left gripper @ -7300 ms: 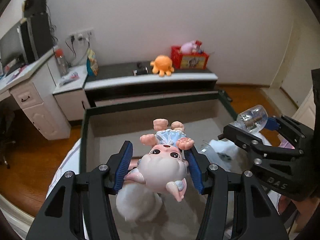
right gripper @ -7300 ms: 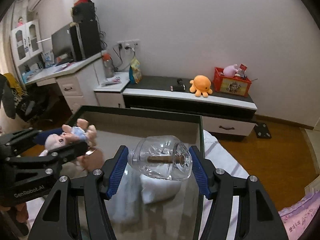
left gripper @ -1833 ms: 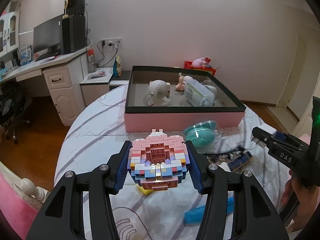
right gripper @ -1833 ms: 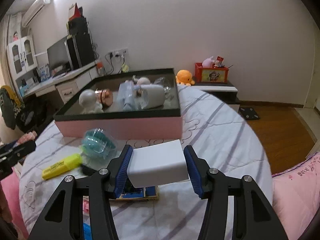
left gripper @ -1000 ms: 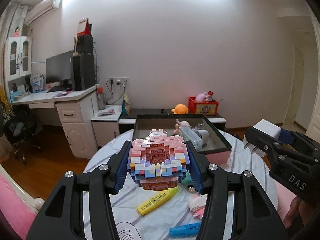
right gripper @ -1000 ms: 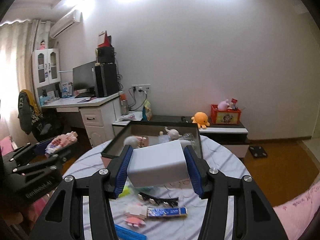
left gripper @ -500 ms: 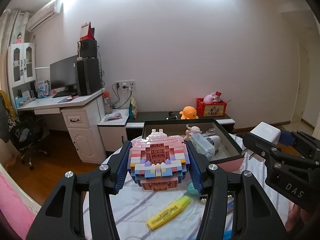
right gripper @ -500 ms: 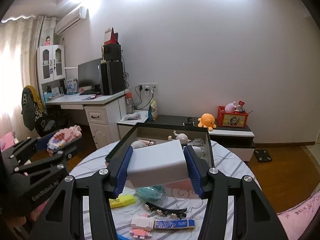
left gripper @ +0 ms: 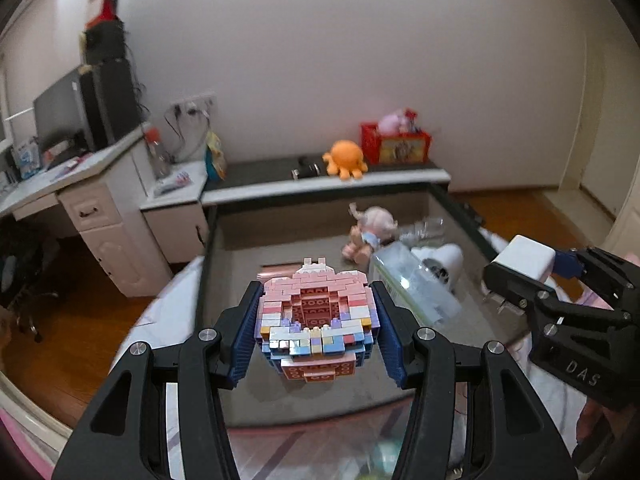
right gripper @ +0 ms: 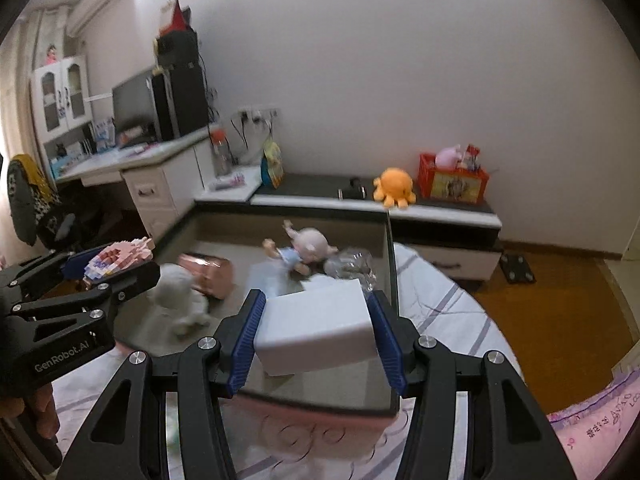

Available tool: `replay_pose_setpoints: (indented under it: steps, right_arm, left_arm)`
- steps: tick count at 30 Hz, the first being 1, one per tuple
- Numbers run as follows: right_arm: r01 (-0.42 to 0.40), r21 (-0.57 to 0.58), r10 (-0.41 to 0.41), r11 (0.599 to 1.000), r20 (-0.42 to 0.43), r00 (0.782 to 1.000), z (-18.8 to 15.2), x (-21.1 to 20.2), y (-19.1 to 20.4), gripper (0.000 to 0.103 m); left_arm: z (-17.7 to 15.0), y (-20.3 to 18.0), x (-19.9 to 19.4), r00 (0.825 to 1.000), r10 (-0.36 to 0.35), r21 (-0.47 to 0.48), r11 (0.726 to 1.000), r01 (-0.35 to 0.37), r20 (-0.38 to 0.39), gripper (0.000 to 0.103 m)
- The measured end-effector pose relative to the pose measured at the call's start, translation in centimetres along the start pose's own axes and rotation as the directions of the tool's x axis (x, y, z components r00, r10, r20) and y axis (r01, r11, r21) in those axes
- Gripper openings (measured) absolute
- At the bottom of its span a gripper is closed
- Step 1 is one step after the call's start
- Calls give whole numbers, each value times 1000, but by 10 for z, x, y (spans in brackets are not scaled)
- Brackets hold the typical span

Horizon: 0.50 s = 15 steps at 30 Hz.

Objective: Organize rigid objects
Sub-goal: 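Carry the brick block and white block into the pink box and open both tools, then withdraw both open tools from the pink box and raise them above the bed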

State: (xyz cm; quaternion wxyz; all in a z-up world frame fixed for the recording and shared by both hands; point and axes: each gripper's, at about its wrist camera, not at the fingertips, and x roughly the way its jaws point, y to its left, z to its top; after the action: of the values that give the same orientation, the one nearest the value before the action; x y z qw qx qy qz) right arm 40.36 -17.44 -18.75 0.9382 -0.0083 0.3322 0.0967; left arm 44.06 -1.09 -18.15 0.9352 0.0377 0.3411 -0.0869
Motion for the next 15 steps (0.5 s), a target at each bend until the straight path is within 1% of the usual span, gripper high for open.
replay_pose_setpoints:
  steps: [2,3,4,6,7,9,12,13,14,15]
  right_arm:
    - [-9,2,9,1000,-30,1000,-6,11,-3,54]
    - [-10,1,10,1000,-39,999,-7,14,-3,54]
    - [-12,1,12,1000,-49,999,-9,17,-3,54]
    - [-19,5,19,1000,-57,998,-11,19,-4,54]
    - [-17,5,18,1000,-57,998,-12,19,-5,54]
    - [-26,8,26,1000,-77,997,-12,20,-6,54]
    - [-17,16,18,1000,-67,998,-12,15,-8,54]
    - [-27,24,28,999,-60,998,-11,11,-9,54]
    - [-32,32,33,999,-46,998,-10,5,-11,54]
    - [-23,33,24,999,-33,999,-10,-4,-11,56]
  left_arm:
    - [-1,-5,15,1000,-6,8,1000,6,-30,54]
    - [-2,-8,19,999,6,16,1000,-5,-36,54]
    - [-4,-12,19,1000,19,30,999,-19,-25,54]
    - [-3,-16,20,999,22,43,999,-21,-24,55]
    - [-3,-17,19,1000,16,36,999,-15,-22,55]
    - [-2,-16,19,1000,10,34,999,-9,-22,59]
    - [-5,-12,13,1000,22,21,1000,-22,-19,62]
    - [-6,-8,9,1000,18,10,1000,-18,-13,63]
    - [-7,-5,-1,1000,15,-6,1000,-15,-2,69]
    - [-9,-2,-9,1000,16,-13,1000,-16,8,78]
